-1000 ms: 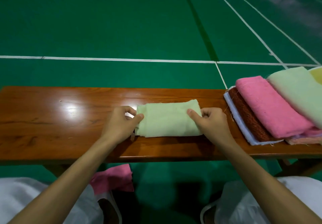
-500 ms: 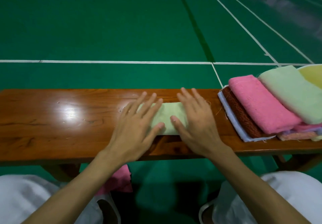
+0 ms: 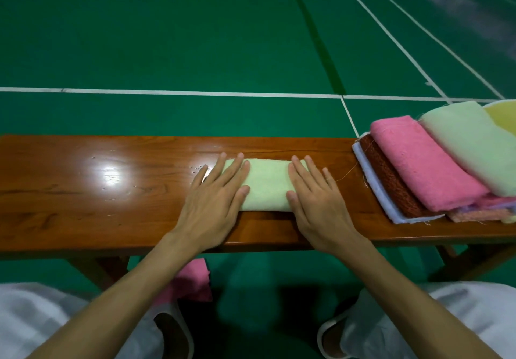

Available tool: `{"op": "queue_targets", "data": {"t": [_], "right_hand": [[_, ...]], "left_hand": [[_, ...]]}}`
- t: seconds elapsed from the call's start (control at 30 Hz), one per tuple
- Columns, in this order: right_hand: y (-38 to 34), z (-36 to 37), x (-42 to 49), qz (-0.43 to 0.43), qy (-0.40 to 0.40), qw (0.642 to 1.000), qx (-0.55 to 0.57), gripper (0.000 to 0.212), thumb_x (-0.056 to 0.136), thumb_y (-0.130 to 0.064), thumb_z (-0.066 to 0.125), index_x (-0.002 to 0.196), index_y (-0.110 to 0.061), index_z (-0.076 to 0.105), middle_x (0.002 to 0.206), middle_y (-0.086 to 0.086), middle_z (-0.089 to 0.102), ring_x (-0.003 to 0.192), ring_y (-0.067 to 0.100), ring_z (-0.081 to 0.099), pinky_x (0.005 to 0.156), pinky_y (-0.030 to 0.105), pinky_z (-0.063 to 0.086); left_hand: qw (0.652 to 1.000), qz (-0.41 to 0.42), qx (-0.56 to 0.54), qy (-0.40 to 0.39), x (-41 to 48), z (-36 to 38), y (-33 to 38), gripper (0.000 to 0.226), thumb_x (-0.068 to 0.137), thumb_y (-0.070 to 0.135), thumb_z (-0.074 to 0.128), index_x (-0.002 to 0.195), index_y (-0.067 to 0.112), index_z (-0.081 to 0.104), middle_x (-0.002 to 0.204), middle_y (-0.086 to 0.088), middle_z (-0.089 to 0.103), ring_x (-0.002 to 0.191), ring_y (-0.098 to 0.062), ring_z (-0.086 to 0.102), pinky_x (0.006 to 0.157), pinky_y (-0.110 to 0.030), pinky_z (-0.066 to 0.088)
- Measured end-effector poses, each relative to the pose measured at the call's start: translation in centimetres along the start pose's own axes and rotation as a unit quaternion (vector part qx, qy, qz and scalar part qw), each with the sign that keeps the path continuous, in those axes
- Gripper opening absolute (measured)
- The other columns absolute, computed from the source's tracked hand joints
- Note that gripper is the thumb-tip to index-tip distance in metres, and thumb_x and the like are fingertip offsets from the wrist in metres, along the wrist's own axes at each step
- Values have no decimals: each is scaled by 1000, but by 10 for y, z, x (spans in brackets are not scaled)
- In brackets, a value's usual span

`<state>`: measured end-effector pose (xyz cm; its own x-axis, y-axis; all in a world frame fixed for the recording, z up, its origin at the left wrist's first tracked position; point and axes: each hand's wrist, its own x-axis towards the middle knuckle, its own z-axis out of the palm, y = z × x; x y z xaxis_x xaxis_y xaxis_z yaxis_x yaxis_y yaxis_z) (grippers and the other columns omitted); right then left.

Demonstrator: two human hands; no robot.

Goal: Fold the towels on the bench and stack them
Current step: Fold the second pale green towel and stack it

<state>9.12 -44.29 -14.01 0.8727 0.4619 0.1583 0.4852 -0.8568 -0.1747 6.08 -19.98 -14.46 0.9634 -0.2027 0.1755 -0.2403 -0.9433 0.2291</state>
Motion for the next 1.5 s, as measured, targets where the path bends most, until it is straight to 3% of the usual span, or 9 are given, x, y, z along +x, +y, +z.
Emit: {"op": "queue_targets", "data": {"t": [0.27, 0.4, 0.53, 0.7, 0.9, 1.13, 1.27, 1.4, 1.5], "right_hand": [[12, -1, -5, 29, -5, 999, 46, 65, 107, -45, 13, 163, -13, 19, 171, 4, 14, 158, 24, 13, 125, 51, 23], [10, -12, -3, 77, -1, 988, 136, 72, 104, -52, 26, 164, -15, 14, 170, 10, 16, 154, 24, 23, 124, 44, 26], [10, -35, 7, 184, 81, 958, 206, 58, 102, -53, 43, 144, -13, 47, 130, 7, 66, 107, 20, 62, 91, 40, 50], [5, -49, 22, 303, 28, 931, 202, 52, 95, -59, 59, 125, -16, 57, 96, -5, 68, 98, 24, 66, 78, 36, 46], [-7, -52, 35, 344, -54, 923, 162, 64, 84, -75, 60, 109, -16, 54, 105, 2, 60, 97, 30, 59, 74, 37, 42], [-5, -55, 37, 361, -107, 875, 305, 47, 84, -51, 74, 108, -16, 54, 112, 2, 61, 104, 26, 60, 89, 49, 57], [1, -69, 28, 382, -46, 830, 404, 52, 76, -46, 73, 112, -9, 62, 110, 4, 68, 100, 24, 64, 89, 48, 58], [12, -96, 14, 355, 37, 802, 479, 16, 85, -16, 73, 85, -14, 57, 91, 4, 67, 79, 19, 65, 73, 42, 59], [28, -118, 2, 348, 87, 774, 522, 28, 85, -13, 76, 102, -17, 53, 103, 5, 65, 90, 20, 68, 65, 40, 61]], "left_hand": [[999, -5, -49, -20, 1, -6, 2, 63, 108, 54, 14, 164, 26, 17, 170, 9, 13, 160, -16, 3, 127, -50, 17], [990, -18, -136, 40, 0, -23, -1, 66, 105, 59, 35, 160, 24, 31, 163, 5, 35, 148, -13, 30, 118, -38, 30], [952, -220, -174, 120, 4, -35, -13, 62, 98, 64, 49, 126, 11, 61, 119, -1, 60, 106, -17, 57, 82, -34, 43], [939, -296, -172, 3, 13, -37, -13, 87, 88, 81, 46, 67, -1, 64, 48, -4, 58, 56, -21, 60, 53, -36, 44], [936, -294, -184, -58, 33, -28, 10, 58, 78, 71, 72, 94, 15, 71, 88, -3, 70, 77, -21, 67, 68, -45, 60], [856, -321, -396, -88, 48, -39, 14, 33, 92, 34, 76, 118, 14, 71, 111, -4, 72, 101, -24, 67, 89, -49, 58], [783, -319, -522, -109, 58, -62, 33, 28, 94, 28, 73, 118, 16, 65, 108, -4, 71, 93, -19, 66, 66, -30, 53], [776, -315, -546, -19, 81, -65, 54, 53, 82, 24, 86, 124, 4, 60, 116, -14, 68, 87, -21, 69, 56, -29, 59], [743, -302, -596, 7, 110, -70, 78, 59, 78, 18, 88, 126, 3, 58, 115, -16, 67, 74, -19, 71, 48, -28, 57]]}}
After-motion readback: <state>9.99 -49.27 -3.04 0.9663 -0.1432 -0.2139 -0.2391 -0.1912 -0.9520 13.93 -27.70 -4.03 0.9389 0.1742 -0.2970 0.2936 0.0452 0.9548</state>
